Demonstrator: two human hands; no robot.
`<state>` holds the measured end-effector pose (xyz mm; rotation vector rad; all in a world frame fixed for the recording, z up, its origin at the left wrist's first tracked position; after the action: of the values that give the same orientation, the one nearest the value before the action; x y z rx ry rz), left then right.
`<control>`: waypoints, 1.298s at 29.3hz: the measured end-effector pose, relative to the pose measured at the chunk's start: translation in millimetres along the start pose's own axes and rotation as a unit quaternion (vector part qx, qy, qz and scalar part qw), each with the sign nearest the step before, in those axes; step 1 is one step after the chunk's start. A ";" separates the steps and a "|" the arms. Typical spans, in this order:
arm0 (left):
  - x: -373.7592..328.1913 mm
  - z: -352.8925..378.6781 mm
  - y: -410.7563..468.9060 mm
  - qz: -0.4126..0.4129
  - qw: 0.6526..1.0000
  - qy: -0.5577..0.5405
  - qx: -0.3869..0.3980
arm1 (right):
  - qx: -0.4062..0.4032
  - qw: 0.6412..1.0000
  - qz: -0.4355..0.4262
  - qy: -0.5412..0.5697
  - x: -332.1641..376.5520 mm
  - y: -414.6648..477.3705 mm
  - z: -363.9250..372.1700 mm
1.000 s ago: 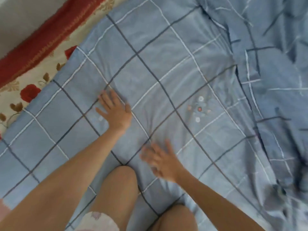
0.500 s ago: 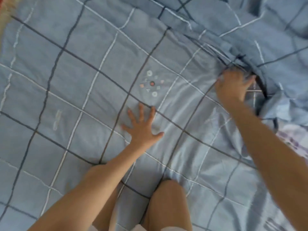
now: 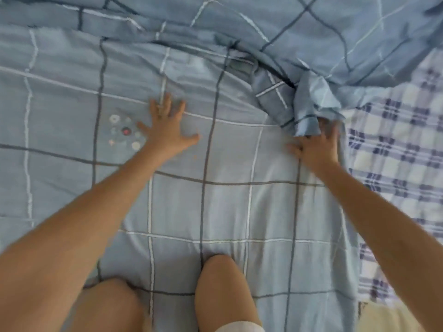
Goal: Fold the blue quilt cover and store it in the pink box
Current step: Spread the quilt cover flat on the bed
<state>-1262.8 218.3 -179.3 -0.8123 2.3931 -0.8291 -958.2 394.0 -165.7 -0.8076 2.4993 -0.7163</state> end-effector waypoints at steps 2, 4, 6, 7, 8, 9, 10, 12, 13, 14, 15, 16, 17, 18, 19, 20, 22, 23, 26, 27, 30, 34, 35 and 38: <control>-24.4 26.9 -26.2 0.018 1.000 0.006 -0.001 | 0.025 0.993 0.108 0.037 -26.3 18.7 -14.9; -43.0 51.7 -47.3 0.027 0.999 0.018 0.020 | -0.013 0.982 0.126 0.141 -9.2 17.1 -19.1; -58.3 70.5 -56.6 0.003 0.999 0.015 0.051 | -0.085 0.969 0.132 0.191 12.6 -9.4 -12.5; -64.2 75.3 -56.4 -0.019 0.997 0.012 0.068 | -0.122 0.965 0.129 0.195 28.1 -32.9 -4.2; -70.1 76.4 -52.4 -0.045 0.996 0.012 0.081 | -0.149 0.963 0.109 0.197 47.9 -60.4 7.5; -81.8 76.4 -43.6 -0.068 0.993 0.013 0.094 | -0.150 0.969 0.065 0.185 68.8 -88.5 22.9; -91.7 72.5 -33.7 -0.092 0.991 0.010 0.100 | -0.132 0.981 -0.012 0.145 94.2 -113.8 38.3; -105.6 59.2 -10.9 -0.139 0.985 0.005 0.102 | -0.095 0.976 -0.192 0.046 121.3 -142.4 75.8; -110.0 54.1 -1.4 -0.157 0.982 0.003 0.110 | -0.087 0.966 -0.243 0.015 115.3 -141.5 90.8; -111.6 49.7 3.2 -0.167 0.979 0.000 0.118 | -0.093 0.964 -0.247 -0.013 99.5 -131.6 96.0; -113.8 50.0 7.9 -0.172 0.977 0.005 0.128 | -0.102 0.970 -0.218 -0.017 79.3 -110.8 101.4; -116.1 52.3 8.8 -0.173 0.975 0.012 0.139 | -0.118 0.981 -0.156 0.006 54.8 -87.4 96.5; -115.3 53.6 7.5 -0.177 0.973 0.022 0.147 | -0.144 0.986 -0.079 0.040 30.7 -63.1 83.0; -113.9 56.0 7.1 -0.185 0.970 0.031 0.156 | -0.160 0.983 0.008 0.085 7.4 -38.8 71.7; -113.5 57.3 5.9 -0.194 0.967 0.035 0.160 | -0.149 0.974 0.096 0.143 -13.8 -19.2 63.2; -114.0 57.2 5.1 -0.202 0.965 0.040 0.165 | -0.120 0.954 0.173 0.211 -28.2 -5.0 57.6; -116.2 55.2 3.9 -0.218 0.958 0.051 0.177 | -0.102 0.898 0.258 0.343 -33.1 4.4 42.4; -119.9 51.5 5.3 -0.225 0.955 0.060 0.182 | -0.114 0.865 0.277 0.402 -29.2 3.6 34.9; -129.9 45.9 5.0 -0.243 0.950 0.071 0.185 | -0.208 0.776 0.310 0.508 -3.0 -35.6 19.1; -131.7 45.2 5.9 -0.250 0.948 0.074 0.182 | -0.247 0.768 0.293 0.514 10.1 -51.1 10.8; -133.1 44.2 8.7 -0.261 0.946 0.081 0.176 | -0.265 0.863 0.097 0.418 48.9 -48.4 -14.1; -131.6 48.4 12.5 -0.244 0.949 0.080 0.182 | -0.202 0.896 0.094 0.383 13.9 45.0 -31.1; -130.5 49.5 12.8 -0.243 0.950 0.076 0.182 | -0.173 0.894 0.105 0.400 0.1 66.1 -39.9; -131.6 49.2 12.9 -0.240 0.950 0.085 0.181 | -0.115 0.858 0.115 0.487 -16.6 91.8 -60.8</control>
<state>-1144.8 294.8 -191.3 -1.2268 2.0999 -1.5306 -1015.6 489.3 -168.0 -0.1682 3.5589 -0.8962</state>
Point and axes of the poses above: each hand's wrist, its own y-axis towards the middle knuckle, its own z-axis out of the palm, x = y × z, the point moved 7 cm from there along y, towards the middle knuckle, and after that the axes turned 5 degrees about y, right-handed, at the moved point
